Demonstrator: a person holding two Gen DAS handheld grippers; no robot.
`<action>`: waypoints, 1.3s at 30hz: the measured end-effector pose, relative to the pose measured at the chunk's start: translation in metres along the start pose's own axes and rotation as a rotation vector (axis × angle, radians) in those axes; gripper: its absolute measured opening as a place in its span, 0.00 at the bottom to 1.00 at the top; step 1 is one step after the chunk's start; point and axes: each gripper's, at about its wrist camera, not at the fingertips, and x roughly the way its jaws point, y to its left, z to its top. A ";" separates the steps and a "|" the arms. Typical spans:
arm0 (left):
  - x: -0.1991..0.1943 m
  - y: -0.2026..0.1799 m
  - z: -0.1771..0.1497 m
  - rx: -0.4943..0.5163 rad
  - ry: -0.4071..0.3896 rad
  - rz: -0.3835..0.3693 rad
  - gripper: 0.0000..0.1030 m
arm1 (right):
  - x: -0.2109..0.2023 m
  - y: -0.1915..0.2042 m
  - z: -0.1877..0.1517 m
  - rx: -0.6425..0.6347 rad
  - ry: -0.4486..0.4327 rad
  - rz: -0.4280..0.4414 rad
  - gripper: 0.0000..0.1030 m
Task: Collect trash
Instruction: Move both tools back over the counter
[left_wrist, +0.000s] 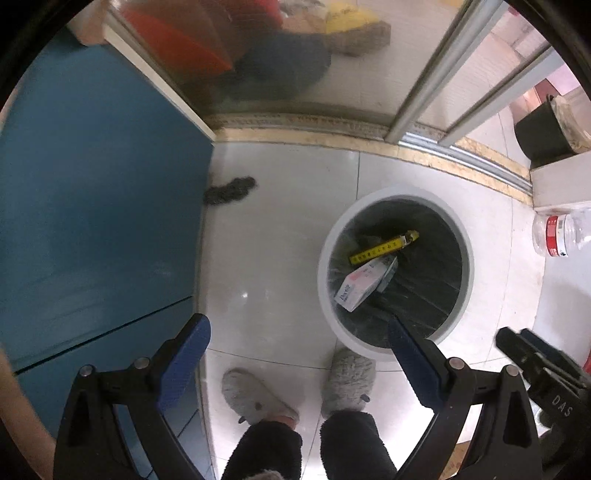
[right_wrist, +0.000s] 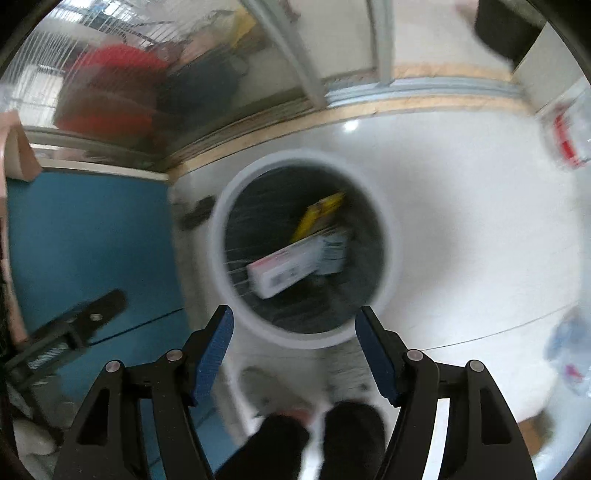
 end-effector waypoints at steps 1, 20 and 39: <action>-0.012 0.000 -0.002 0.001 -0.008 0.006 0.95 | -0.014 0.002 -0.002 -0.019 -0.019 -0.051 0.70; -0.328 -0.012 -0.096 0.055 -0.175 -0.042 0.95 | -0.372 0.053 -0.099 -0.102 -0.255 -0.164 1.00; -0.468 0.106 -0.107 -0.175 -0.442 -0.092 1.00 | -0.494 0.164 -0.111 -0.217 -0.311 0.021 1.00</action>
